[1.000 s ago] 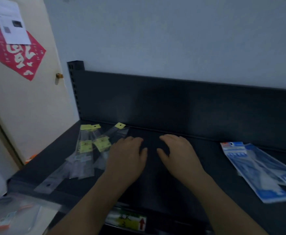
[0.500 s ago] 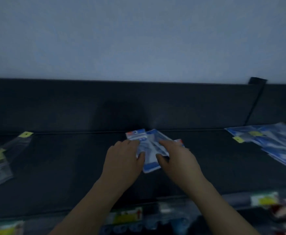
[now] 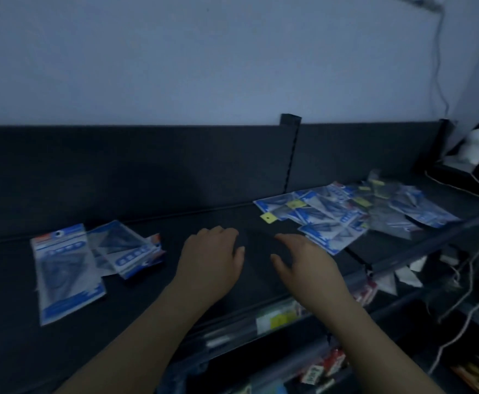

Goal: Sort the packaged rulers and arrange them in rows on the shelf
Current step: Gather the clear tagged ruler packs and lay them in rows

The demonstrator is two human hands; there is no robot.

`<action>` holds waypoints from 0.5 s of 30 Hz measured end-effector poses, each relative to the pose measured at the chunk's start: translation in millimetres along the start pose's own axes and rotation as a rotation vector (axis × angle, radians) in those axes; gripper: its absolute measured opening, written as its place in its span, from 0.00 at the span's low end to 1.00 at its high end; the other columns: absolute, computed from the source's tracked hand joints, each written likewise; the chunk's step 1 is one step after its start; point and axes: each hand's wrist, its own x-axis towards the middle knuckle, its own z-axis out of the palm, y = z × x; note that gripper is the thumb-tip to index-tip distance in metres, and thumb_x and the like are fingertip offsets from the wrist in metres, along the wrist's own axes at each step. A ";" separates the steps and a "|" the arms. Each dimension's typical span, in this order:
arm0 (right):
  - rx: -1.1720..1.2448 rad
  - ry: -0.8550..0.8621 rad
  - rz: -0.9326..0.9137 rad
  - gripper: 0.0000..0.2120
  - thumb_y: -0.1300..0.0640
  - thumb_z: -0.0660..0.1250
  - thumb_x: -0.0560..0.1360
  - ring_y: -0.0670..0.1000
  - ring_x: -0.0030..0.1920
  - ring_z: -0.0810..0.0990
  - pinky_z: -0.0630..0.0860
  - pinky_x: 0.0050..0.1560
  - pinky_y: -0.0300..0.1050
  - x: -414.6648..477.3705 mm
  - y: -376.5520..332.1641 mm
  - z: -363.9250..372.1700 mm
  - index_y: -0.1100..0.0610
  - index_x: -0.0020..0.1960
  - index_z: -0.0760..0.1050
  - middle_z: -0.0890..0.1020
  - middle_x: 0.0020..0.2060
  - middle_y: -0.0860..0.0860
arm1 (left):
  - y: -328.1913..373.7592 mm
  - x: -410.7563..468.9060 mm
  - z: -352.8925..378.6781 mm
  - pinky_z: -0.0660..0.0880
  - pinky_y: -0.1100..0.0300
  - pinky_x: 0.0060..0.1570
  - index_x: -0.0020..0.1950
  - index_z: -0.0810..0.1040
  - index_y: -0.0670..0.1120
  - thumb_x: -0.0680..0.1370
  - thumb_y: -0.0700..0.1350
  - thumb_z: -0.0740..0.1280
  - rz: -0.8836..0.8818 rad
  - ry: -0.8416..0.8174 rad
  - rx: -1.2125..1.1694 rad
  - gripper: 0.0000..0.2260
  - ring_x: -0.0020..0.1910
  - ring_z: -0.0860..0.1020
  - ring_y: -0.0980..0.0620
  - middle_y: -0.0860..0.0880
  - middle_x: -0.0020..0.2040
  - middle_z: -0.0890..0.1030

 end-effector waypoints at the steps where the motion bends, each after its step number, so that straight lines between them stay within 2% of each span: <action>1: -0.003 -0.006 0.022 0.23 0.48 0.60 0.79 0.49 0.63 0.74 0.71 0.61 0.43 4.6 13.2 -1.2 0.52 0.72 0.66 0.73 0.67 0.48 | 7.9 11.6 5.9 0.71 0.54 0.54 0.64 0.73 0.50 0.81 0.54 0.56 0.013 -0.018 -0.013 0.16 0.55 0.75 0.49 0.51 0.58 0.78; 4: -0.014 -0.013 0.079 0.21 0.48 0.60 0.79 0.49 0.61 0.75 0.72 0.58 0.43 20.1 48.1 -4.1 0.51 0.71 0.67 0.74 0.66 0.48 | 28.3 47.1 25.9 0.72 0.52 0.54 0.64 0.73 0.49 0.81 0.54 0.57 0.044 -0.064 -0.054 0.16 0.55 0.75 0.49 0.50 0.57 0.77; 7: -0.033 -0.015 0.136 0.21 0.49 0.61 0.79 0.51 0.62 0.75 0.72 0.60 0.46 39.4 77.6 -6.1 0.50 0.70 0.67 0.75 0.66 0.50 | 42.2 84.3 47.5 0.73 0.52 0.53 0.60 0.74 0.47 0.80 0.52 0.58 0.063 -0.118 -0.089 0.14 0.54 0.75 0.48 0.49 0.55 0.78; 9: -0.034 -0.015 0.169 0.19 0.50 0.61 0.79 0.52 0.62 0.75 0.72 0.60 0.46 55.2 96.4 -7.9 0.51 0.69 0.69 0.75 0.65 0.51 | 47.4 110.9 60.7 0.73 0.53 0.48 0.55 0.75 0.46 0.80 0.50 0.59 0.068 -0.127 -0.123 0.11 0.50 0.76 0.48 0.48 0.51 0.78; 12: -0.023 -0.032 0.209 0.20 0.50 0.61 0.79 0.52 0.64 0.74 0.71 0.62 0.45 80.7 125.6 -8.7 0.53 0.70 0.69 0.74 0.67 0.51 | 50.7 150.5 82.3 0.68 0.57 0.39 0.44 0.72 0.45 0.80 0.46 0.59 0.047 -0.146 -0.192 0.07 0.46 0.76 0.48 0.47 0.46 0.78; 15: -0.001 -0.056 0.259 0.22 0.51 0.60 0.80 0.51 0.67 0.71 0.68 0.64 0.43 103.5 154.5 -3.8 0.54 0.72 0.67 0.71 0.69 0.51 | 52.9 184.9 106.0 0.64 0.59 0.34 0.41 0.70 0.45 0.80 0.45 0.59 0.014 -0.215 -0.210 0.09 0.43 0.76 0.48 0.47 0.43 0.76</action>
